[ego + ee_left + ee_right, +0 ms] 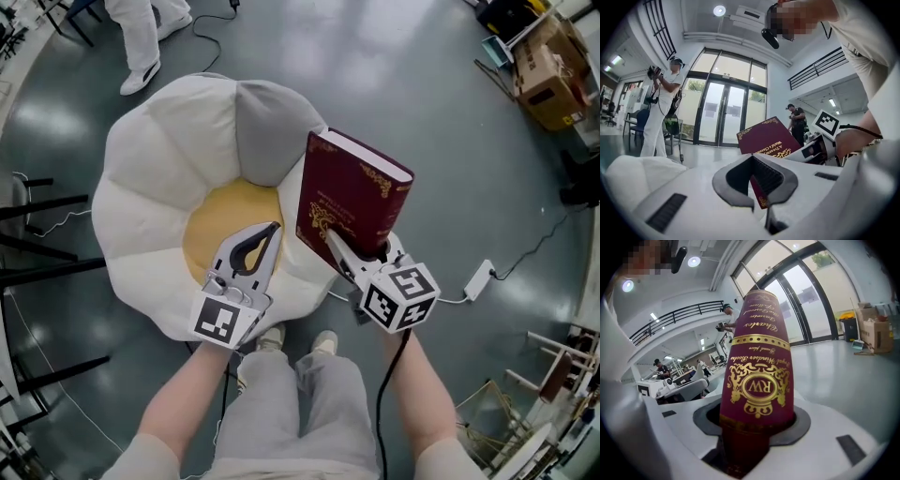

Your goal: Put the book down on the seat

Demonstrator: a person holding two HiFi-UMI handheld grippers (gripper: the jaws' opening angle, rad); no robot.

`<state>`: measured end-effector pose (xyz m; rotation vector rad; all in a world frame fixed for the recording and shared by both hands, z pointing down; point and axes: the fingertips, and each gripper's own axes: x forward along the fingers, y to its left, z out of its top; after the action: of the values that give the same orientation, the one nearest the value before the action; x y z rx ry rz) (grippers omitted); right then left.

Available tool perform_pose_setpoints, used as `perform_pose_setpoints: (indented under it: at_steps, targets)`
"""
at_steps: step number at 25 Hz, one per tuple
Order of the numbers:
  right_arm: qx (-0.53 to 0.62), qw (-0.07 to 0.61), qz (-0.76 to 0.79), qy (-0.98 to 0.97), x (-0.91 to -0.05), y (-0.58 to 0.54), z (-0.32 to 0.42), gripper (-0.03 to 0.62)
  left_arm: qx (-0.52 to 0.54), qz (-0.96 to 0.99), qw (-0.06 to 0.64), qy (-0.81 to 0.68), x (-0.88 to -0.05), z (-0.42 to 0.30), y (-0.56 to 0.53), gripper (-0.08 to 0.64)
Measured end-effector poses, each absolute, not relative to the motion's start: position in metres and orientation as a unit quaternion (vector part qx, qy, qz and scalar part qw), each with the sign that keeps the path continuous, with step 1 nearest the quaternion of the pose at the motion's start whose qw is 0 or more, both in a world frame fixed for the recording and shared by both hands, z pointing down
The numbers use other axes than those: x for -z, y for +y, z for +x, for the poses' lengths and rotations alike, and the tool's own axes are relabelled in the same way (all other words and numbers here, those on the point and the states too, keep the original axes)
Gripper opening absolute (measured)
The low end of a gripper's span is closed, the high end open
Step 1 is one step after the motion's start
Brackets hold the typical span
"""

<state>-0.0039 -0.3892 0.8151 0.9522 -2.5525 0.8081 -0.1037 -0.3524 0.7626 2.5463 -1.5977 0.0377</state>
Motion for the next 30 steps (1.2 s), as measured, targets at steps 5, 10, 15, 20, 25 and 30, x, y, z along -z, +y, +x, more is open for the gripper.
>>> perform_pose_setpoints:
  at_steps: [5,10,15,20,25,30]
  targets:
    - [-0.365,0.145,0.309,-0.866,-0.921,-0.395,-0.009,0.229,-0.039,0.841,0.090,-0.532,-0.857,-0.098,-0.354,0.003]
    - [-0.402,0.167,0.297,-0.850,-1.009,-0.389,-0.012,0.229,-0.046,0.834,0.118,-0.537,-0.930,-0.096,-0.350,0.003]
    - [-0.434,0.172,0.300,-0.832,-1.058,-0.384,-0.015,0.229,-0.046,0.830,0.139,-0.538,-0.962,-0.088,-0.346,0.003]
    - [-0.408,0.216,0.315,-0.829,-1.093,-0.382,-0.006,0.257,-0.037,0.832,0.146,-0.533,-0.979,-0.081,-0.342,0.003]
    - [-0.344,0.267,0.363,-0.824,-1.101,-0.391,0.014,0.375,-0.038,0.835,0.146,-0.530,-0.978,-0.080,-0.340,0.003]
    - [-0.294,0.310,0.409,-0.806,-1.090,-0.392,0.042,0.423,-0.040,0.840,0.147,-0.521,-0.964,-0.073,-0.336,0.003]
